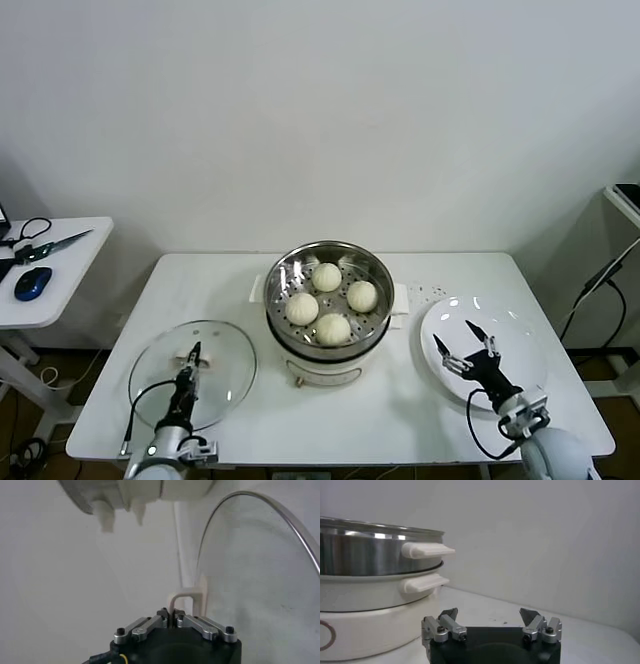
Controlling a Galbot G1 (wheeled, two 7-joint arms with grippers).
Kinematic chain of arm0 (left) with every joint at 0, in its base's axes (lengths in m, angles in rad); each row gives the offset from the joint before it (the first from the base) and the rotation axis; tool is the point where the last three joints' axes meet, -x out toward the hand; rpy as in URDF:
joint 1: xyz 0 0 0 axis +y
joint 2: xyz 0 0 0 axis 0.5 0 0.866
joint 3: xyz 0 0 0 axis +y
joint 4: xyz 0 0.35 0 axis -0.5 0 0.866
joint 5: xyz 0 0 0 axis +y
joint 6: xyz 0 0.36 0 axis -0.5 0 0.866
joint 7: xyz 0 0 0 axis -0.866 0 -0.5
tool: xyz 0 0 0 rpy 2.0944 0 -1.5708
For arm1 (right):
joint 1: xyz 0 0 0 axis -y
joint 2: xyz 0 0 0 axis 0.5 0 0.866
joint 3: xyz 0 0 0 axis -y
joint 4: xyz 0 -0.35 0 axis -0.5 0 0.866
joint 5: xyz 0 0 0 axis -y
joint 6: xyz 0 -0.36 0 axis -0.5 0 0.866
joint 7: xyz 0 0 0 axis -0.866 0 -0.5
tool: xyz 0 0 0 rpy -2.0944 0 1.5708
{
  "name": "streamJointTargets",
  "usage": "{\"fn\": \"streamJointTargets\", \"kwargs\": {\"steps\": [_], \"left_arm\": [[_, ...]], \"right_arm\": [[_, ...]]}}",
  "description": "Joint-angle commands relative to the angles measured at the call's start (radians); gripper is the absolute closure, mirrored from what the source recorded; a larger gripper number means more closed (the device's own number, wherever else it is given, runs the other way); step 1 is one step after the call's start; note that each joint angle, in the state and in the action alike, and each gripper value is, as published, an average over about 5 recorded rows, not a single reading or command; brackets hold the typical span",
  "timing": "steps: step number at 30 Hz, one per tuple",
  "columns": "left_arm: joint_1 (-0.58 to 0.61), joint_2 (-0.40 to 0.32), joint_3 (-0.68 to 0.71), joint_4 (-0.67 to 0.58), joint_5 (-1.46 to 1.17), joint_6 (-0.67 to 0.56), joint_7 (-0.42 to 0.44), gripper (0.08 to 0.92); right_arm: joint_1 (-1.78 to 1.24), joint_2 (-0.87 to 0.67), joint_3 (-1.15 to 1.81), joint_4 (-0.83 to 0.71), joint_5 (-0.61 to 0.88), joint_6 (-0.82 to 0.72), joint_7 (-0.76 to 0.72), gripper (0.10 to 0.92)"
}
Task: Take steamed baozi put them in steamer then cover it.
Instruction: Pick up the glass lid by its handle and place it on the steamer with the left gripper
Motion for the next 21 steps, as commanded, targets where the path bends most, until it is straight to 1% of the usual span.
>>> {"fn": "streamJointTargets", "kwargs": {"steps": [1, 6, 10, 12, 15, 18, 21], "left_arm": [[0.117, 0.021, 0.012, -0.276, -0.055, 0.092, -0.005, 0.853], [0.174, 0.039, 0.019, -0.400, -0.065, 0.165, 0.005, 0.853], [0.205, 0.077, 0.023, -0.495, -0.074, 0.255, 0.044, 0.853], [0.213, 0.111, 0.035, -0.538, -0.080, 0.309, 0.071, 0.853], [0.202, 0.174, 0.073, -0.571, -0.080, 0.385, 0.090, 0.853], [0.166, 0.240, 0.129, -0.572, -0.082, 0.457, 0.105, 0.853], [0.105, 0.298, 0.221, -0.569, -0.083, 0.522, 0.142, 0.853]], "right_arm": [[0.011, -0.005, 0.001, -0.011, -0.002, 0.004, -0.002, 0.203], [0.025, -0.009, -0.003, -0.022, -0.003, 0.007, -0.004, 0.203], [0.039, -0.015, -0.012, -0.029, -0.005, 0.008, -0.005, 0.203], [0.046, -0.020, -0.019, -0.033, -0.007, 0.007, -0.004, 0.203], [0.058, -0.027, -0.029, -0.042, -0.010, 0.006, -0.002, 0.203], [0.071, -0.033, -0.040, -0.053, -0.015, 0.005, 0.001, 0.203], [0.085, -0.036, -0.051, -0.067, -0.023, 0.005, 0.003, 0.203]]}}
